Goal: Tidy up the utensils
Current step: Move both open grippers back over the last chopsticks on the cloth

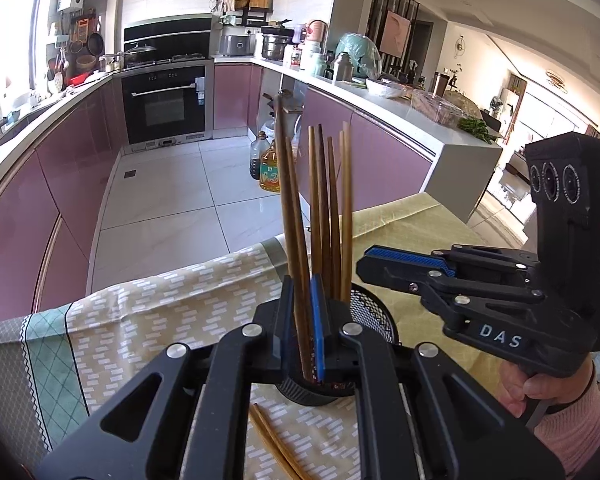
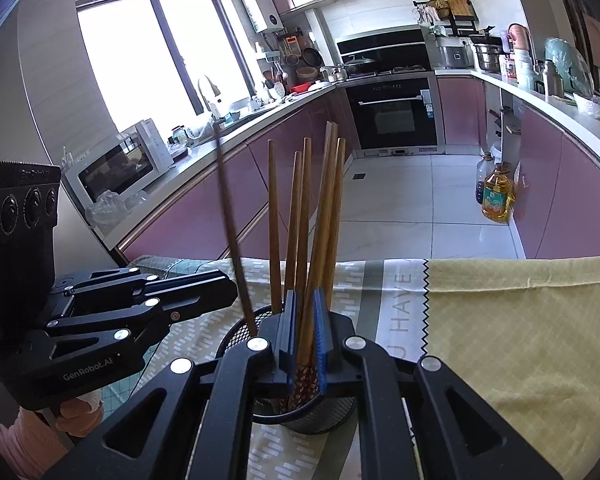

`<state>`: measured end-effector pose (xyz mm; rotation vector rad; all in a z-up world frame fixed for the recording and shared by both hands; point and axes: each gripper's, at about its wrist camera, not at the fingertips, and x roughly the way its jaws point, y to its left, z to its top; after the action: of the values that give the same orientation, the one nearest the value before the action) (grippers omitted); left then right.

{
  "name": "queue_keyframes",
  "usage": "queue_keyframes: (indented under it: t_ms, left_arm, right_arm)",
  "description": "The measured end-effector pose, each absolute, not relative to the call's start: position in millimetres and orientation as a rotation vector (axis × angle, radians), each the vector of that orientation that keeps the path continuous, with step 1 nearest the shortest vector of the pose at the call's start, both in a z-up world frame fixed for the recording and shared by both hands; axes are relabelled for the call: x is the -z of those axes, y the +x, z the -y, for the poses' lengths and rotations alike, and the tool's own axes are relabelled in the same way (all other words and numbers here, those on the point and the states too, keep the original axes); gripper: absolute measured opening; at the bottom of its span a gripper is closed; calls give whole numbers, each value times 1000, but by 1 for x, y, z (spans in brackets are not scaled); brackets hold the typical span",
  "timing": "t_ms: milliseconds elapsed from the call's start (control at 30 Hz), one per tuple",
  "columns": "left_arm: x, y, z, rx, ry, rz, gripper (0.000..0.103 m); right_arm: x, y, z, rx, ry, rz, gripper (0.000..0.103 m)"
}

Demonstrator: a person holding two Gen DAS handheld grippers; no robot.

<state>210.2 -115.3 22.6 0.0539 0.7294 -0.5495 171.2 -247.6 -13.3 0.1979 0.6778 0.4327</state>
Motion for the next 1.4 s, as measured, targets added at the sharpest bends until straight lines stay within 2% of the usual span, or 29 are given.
queue_keyframes:
  t_ms: [100, 200, 300, 367, 400, 533, 600, 767, 1033, 1400]
  left_arm:
    - [-16, 208, 113, 545, 24, -738, 8]
    - [-11, 201, 108, 532, 12, -728, 12]
    - [-8, 191, 102, 525, 0, -708, 23]
    - [-8, 180, 95, 499, -6, -681, 41]
    - [-7, 174, 92, 488, -5, -667, 42]
    - [-6, 155, 78, 443, 2, -633, 51]
    - [-2, 147, 68, 426, 1, -630, 54]
    - [14, 131, 40, 362, -29, -648, 67]
    - [47, 114, 16, 270, -30, -700, 87]
    - [66, 99, 7, 235, -36, -724, 89]
  right_arm:
    - [13, 169, 249, -435, 201, -677, 10]
    - [14, 164, 248, -446, 200, -672, 17]
    - [14, 154, 248, -464, 196, -662, 21]
    - [12, 144, 245, -477, 184, -646, 26]
    - [11, 139, 244, -485, 177, -639, 30]
    - [8, 112, 233, -531, 128, -613, 36]
    - [8, 98, 227, -560, 104, -604, 44]
    - [24, 84, 208, -606, 80, -652, 44]
    - [81, 81, 174, -589, 21, -813, 44]
    - [109, 67, 155, -544, -60, -867, 45]
